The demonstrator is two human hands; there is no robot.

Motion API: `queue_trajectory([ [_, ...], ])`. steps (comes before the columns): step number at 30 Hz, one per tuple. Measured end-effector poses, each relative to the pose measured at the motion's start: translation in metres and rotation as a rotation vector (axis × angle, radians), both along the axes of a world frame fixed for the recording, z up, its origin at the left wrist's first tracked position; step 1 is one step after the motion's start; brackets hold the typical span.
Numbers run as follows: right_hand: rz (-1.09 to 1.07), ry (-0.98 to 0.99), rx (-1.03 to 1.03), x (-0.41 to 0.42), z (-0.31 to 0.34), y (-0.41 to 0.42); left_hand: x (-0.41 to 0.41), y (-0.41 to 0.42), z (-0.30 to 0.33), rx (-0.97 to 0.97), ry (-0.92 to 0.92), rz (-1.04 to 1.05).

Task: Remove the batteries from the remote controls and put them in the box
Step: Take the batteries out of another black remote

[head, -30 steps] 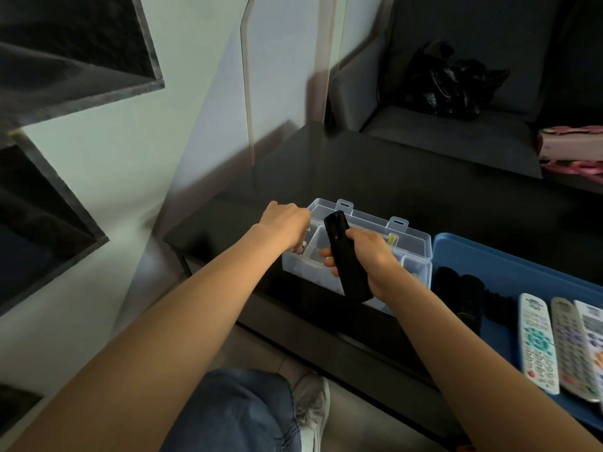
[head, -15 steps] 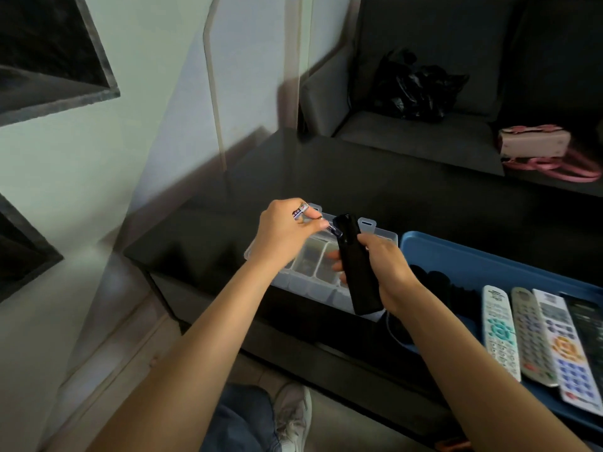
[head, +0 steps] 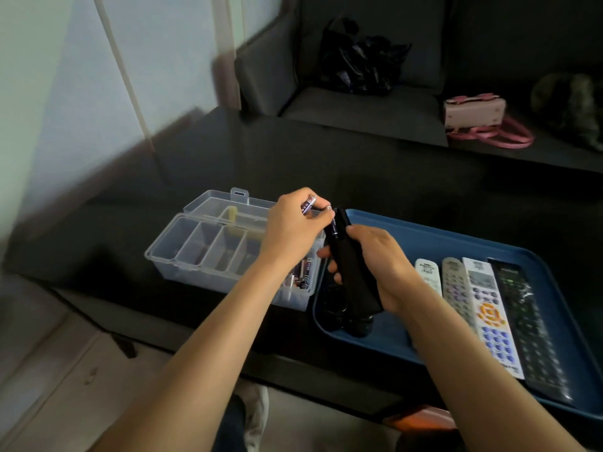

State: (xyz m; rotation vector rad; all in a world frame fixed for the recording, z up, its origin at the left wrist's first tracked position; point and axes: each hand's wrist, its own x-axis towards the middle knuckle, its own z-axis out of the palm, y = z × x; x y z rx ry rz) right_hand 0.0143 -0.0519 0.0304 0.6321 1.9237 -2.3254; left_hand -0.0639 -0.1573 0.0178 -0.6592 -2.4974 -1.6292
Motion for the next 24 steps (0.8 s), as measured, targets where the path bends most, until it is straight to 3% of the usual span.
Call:
queue_trajectory([
  [12, -0.092, -0.020, -0.003, 0.015, -0.006, 0.032, 0.012, 0.042, -0.016, -0.068, 0.068, -0.033],
  [17, -0.130, -0.002, -0.017, 0.014, -0.008, 0.032, 0.019, 0.048, -0.017, -0.152, 0.193, -0.014],
  [22, -0.185, -0.014, 0.008, 0.013, -0.003, 0.035, 0.027, 0.047, -0.021, -0.268, 0.527, -0.055],
  [24, -0.172, -0.017, 0.016, 0.014, -0.002, 0.038, 0.027, 0.047, -0.020, -0.334, 0.572, -0.051],
])
